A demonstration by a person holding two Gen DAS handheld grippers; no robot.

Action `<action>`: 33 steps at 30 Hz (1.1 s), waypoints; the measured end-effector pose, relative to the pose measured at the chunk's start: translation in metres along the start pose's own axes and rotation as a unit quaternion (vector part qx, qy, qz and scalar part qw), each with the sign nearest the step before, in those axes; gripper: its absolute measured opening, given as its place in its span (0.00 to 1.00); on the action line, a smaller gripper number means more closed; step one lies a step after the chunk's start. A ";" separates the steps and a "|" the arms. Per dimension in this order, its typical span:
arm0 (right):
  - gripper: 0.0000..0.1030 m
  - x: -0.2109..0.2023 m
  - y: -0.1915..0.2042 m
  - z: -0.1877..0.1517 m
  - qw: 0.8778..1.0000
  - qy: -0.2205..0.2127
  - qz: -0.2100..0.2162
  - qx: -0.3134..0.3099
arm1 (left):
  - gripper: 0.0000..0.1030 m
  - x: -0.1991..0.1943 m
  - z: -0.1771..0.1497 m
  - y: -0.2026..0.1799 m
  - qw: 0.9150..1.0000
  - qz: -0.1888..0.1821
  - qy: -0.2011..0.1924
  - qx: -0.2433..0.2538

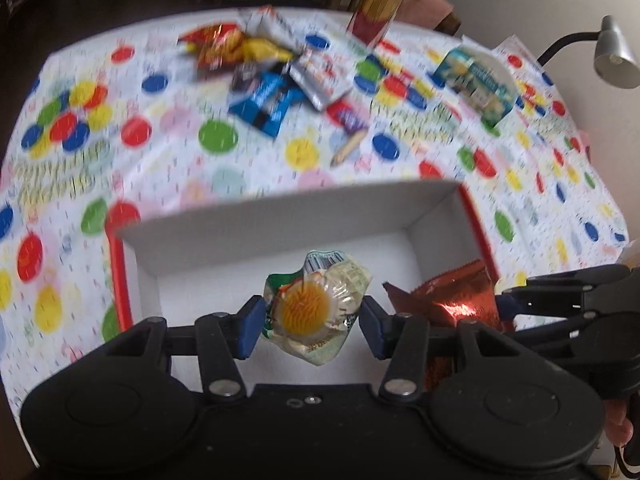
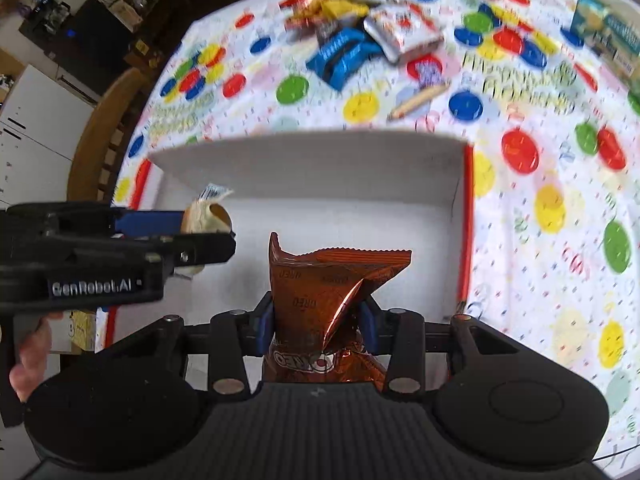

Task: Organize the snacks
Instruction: 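Lower both held snacks into the white box and open both grippers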

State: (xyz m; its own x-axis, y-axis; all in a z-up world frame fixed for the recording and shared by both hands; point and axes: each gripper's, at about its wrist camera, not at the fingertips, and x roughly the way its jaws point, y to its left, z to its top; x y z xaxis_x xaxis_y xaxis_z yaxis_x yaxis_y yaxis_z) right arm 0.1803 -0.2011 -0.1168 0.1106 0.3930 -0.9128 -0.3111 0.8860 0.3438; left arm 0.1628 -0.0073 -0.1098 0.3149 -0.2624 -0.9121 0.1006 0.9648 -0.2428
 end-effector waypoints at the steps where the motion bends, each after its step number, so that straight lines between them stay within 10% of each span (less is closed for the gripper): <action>1: 0.40 0.006 -0.001 -0.002 1.000 0.004 -0.001 0.002 | 0.48 0.005 -0.004 0.000 1.000 0.001 0.005 0.001; 19: 0.40 0.058 0.007 -0.027 0.998 0.032 -0.034 -0.036 | 0.39 0.050 -0.037 0.009 0.998 0.019 0.053 -0.005; 33: 0.61 0.040 0.017 -0.032 0.998 0.016 -0.032 -0.048 | 0.41 0.039 -0.044 0.006 0.999 0.017 0.040 -0.005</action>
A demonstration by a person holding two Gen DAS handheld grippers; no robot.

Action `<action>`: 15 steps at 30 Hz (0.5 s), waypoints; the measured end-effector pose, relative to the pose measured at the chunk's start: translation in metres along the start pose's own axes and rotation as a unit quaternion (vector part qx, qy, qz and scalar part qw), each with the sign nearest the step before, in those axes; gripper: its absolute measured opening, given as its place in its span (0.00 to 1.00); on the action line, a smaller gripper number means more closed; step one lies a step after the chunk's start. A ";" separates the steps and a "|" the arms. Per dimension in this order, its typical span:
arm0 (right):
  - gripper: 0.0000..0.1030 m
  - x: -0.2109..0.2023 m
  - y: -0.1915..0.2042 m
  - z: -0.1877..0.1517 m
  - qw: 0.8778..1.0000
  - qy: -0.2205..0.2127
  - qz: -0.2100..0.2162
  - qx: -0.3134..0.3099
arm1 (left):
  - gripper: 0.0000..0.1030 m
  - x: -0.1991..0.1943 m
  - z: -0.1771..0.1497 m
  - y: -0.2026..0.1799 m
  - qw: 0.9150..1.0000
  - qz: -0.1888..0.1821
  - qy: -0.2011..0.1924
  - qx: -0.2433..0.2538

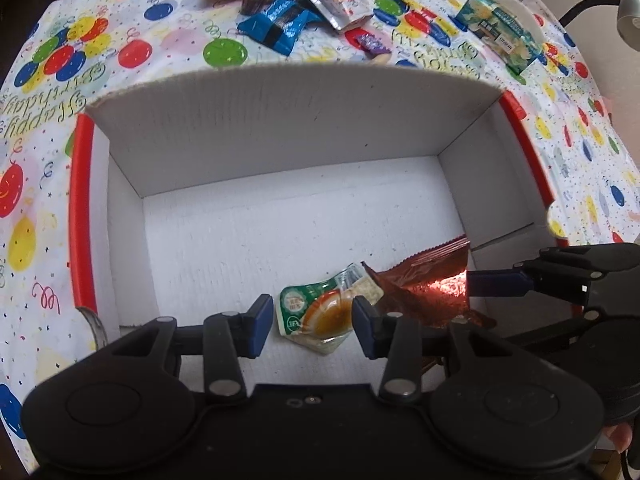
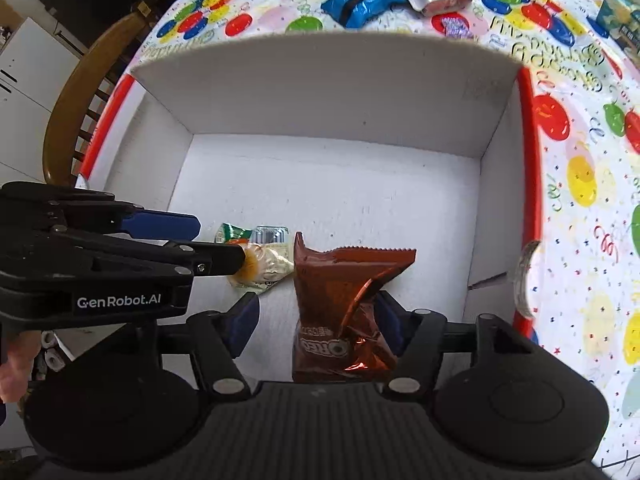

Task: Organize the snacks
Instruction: 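Lower both held snacks into the white box and open both grippers, then withdraw both tools from the box back toward the snack pile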

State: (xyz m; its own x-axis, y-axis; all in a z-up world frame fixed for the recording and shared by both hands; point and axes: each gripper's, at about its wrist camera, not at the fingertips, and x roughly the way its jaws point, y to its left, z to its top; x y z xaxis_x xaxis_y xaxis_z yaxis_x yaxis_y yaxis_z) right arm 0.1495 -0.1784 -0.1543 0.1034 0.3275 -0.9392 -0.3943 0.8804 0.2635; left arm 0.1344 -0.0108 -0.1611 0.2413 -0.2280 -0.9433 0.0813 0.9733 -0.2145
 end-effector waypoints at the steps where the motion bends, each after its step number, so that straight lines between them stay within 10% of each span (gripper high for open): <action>1: 0.62 -0.004 0.001 0.000 1.000 -0.004 -0.001 -0.001 | 0.41 -0.003 0.000 -0.001 1.000 -0.002 -0.003 0.001; 15: 0.71 -0.067 0.005 0.004 0.998 -0.055 -0.011 -0.014 | 0.60 -0.056 0.008 -0.014 0.997 -0.016 -0.070 0.019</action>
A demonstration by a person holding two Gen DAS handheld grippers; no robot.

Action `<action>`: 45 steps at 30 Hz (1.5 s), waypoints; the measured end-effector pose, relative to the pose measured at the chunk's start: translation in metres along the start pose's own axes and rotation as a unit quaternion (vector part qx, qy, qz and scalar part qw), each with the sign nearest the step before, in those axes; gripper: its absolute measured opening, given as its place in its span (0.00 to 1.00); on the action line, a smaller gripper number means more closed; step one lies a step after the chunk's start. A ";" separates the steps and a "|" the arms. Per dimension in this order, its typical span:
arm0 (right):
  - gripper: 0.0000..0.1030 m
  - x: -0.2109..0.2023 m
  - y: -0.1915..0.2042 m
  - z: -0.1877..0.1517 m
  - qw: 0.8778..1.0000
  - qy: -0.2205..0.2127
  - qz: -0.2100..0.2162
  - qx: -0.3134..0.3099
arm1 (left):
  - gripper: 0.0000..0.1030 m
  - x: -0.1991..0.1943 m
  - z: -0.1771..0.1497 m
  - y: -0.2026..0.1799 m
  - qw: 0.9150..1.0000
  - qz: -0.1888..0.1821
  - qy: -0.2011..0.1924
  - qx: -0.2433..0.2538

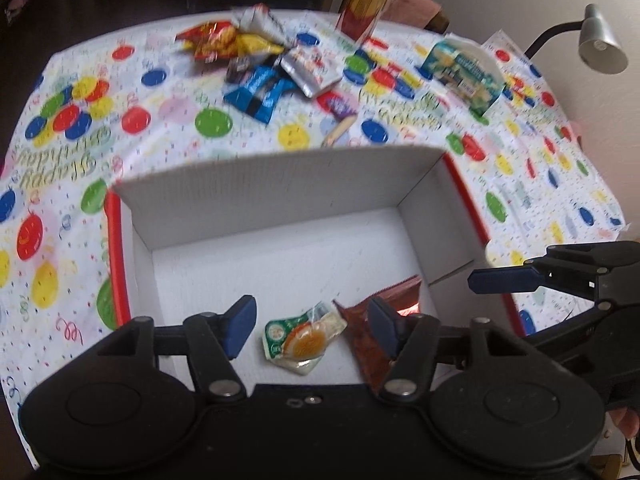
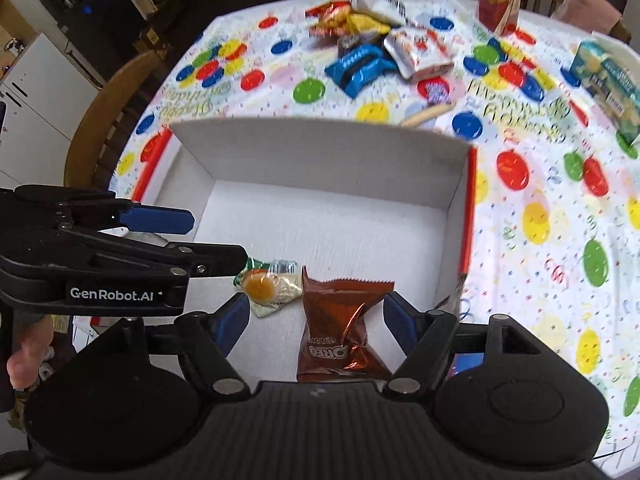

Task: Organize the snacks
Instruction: 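Withdraw both tools from the box back toward the snack pile, then grasp the purple candy with right gripper while left grasps the blue packet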

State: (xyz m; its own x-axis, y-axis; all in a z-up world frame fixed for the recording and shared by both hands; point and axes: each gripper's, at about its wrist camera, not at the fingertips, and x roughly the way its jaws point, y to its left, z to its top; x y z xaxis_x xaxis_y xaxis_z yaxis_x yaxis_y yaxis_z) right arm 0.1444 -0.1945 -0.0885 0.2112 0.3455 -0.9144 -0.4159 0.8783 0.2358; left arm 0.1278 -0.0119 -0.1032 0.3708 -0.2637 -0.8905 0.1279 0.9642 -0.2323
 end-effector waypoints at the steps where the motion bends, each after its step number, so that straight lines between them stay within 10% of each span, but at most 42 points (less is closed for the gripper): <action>1: 0.72 -0.005 -0.001 0.002 1.000 -0.004 -0.002 -0.001 | 0.60 -0.004 0.002 -0.001 1.000 0.000 -0.006 0.001; 24: 0.78 -0.073 -0.087 0.099 0.995 -0.095 -0.016 0.022 | 0.98 -0.033 0.079 -0.020 0.990 0.047 -0.127 0.029; 45: 0.79 0.046 -0.161 0.196 0.999 -0.017 -0.025 0.016 | 0.99 0.081 0.187 0.007 0.987 0.110 -0.096 0.059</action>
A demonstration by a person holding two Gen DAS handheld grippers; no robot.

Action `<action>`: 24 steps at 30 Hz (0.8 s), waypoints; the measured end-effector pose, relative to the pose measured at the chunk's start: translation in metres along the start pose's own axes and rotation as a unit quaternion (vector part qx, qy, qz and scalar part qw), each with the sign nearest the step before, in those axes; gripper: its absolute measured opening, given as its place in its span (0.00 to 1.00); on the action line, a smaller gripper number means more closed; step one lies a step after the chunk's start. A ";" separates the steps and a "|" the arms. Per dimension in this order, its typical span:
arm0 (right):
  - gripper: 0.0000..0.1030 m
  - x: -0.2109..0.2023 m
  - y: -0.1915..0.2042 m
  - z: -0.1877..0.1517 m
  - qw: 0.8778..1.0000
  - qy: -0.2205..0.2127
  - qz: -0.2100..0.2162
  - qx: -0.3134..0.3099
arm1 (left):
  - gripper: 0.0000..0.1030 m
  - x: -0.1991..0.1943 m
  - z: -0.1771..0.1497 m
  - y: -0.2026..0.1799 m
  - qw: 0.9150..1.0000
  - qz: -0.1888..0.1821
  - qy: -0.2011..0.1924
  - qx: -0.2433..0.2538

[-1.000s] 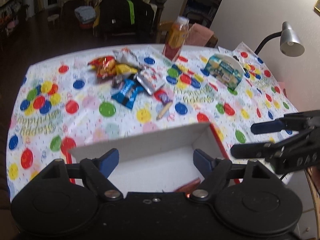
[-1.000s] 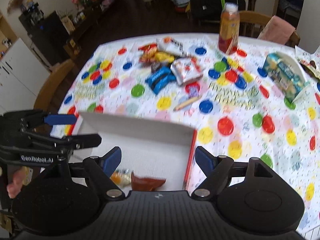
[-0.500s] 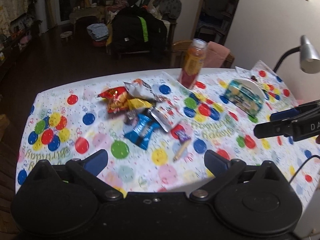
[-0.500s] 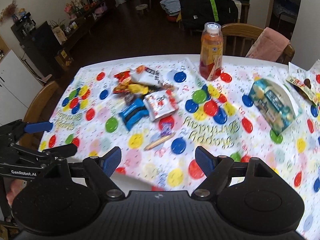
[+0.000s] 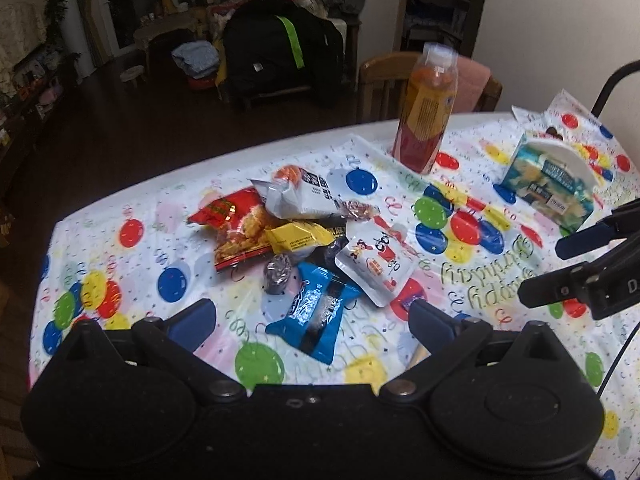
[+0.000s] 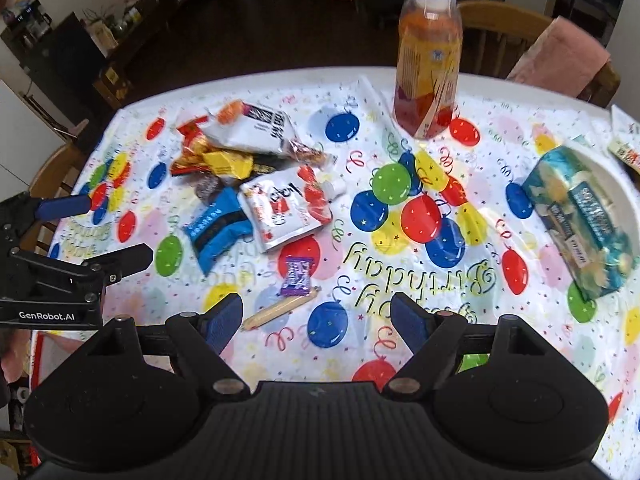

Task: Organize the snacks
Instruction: 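Grasp the purple candy with right gripper while left grasps the blue packet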

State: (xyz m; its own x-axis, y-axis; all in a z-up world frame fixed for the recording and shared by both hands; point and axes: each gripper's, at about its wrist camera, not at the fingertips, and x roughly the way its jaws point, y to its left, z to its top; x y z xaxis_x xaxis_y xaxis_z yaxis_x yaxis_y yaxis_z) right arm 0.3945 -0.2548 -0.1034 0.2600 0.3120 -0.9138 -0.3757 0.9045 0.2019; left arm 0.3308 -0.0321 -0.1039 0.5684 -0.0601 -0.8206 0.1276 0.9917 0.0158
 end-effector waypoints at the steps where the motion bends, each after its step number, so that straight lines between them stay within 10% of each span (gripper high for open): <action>1: 0.79 0.007 -0.002 0.002 1.000 0.004 0.002 0.000 | 0.99 0.007 0.001 0.000 1.000 -0.002 0.006 0.004; 24: 0.65 0.110 0.026 0.004 0.994 0.043 0.009 -0.098 | 0.74 0.107 -0.004 0.005 0.995 -0.008 0.082 0.051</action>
State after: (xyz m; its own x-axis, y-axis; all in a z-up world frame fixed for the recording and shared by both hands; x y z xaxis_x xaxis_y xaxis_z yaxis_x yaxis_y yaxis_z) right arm 0.4172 -0.1954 -0.1968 0.1788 0.2938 -0.9390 -0.5482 0.8223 0.1529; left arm 0.3887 -0.0328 -0.1935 0.4256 -0.0478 -0.9036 0.2224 0.9735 0.0532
